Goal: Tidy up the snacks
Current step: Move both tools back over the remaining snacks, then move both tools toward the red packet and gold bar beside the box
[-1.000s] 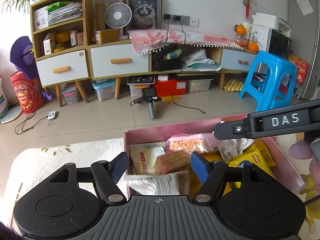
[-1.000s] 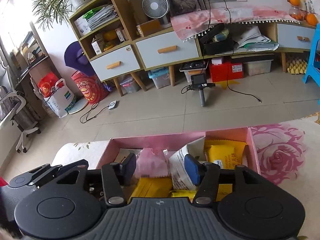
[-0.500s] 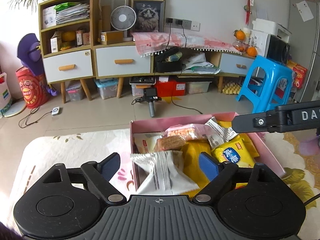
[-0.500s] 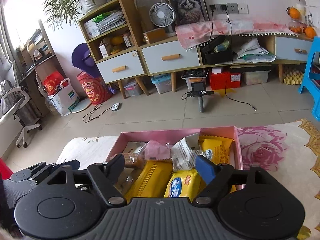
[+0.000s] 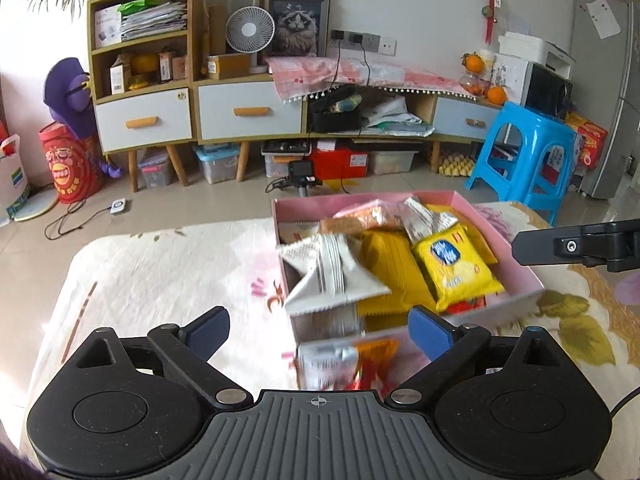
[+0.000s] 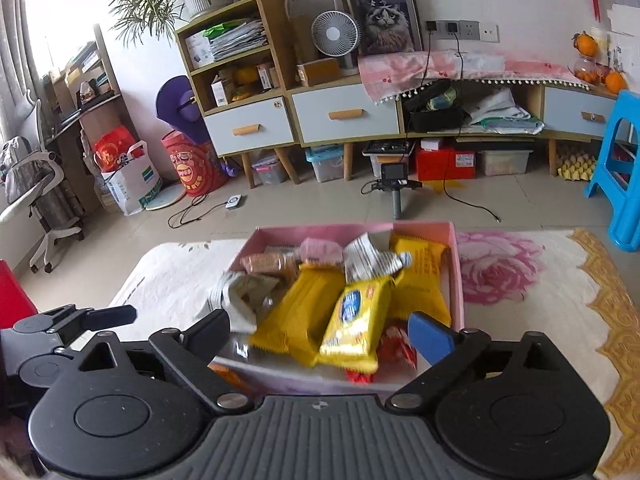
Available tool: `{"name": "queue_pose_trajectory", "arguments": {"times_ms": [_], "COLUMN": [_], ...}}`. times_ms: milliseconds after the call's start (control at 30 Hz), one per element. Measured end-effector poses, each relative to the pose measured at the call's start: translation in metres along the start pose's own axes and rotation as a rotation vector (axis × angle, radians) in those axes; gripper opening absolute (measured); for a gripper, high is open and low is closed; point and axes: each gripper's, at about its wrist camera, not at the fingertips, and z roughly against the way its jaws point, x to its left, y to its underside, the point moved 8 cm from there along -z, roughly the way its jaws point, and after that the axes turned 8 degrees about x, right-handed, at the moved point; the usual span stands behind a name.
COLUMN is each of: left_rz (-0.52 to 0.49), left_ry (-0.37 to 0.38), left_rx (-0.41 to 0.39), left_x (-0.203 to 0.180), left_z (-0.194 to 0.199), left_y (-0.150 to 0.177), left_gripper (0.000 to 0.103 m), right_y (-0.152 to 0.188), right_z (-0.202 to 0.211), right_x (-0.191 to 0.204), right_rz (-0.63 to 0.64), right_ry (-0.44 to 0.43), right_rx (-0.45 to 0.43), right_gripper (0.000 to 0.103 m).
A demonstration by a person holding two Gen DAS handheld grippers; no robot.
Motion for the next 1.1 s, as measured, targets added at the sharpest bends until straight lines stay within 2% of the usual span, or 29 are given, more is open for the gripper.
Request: {"name": "queue_pose_trajectory", "arguments": {"times_ms": [300, 633, 1100], "left_rz": [0.000, -0.004, 0.068], "left_ry": [0.003, -0.017, -0.007], "left_rx": [0.023, 0.024, 0.043], "left_x": [0.007, 0.006, -0.015], "left_z": [0.014, 0.008, -0.027], "left_y": [0.038, 0.077, 0.088], "left_gripper": [0.100, 0.101, 0.101], "right_y": [0.035, 0.079, 0.130], "right_z": [0.010, 0.006, -0.014], "right_x": [-0.003, 0.001, 0.000], "right_rz": [0.034, 0.101, 0.162], "right_ry": [0.020, 0.056, 0.095], "right_rx": [0.011, 0.018, 0.081], "right_gripper": [0.093, 0.093, 0.093]}}
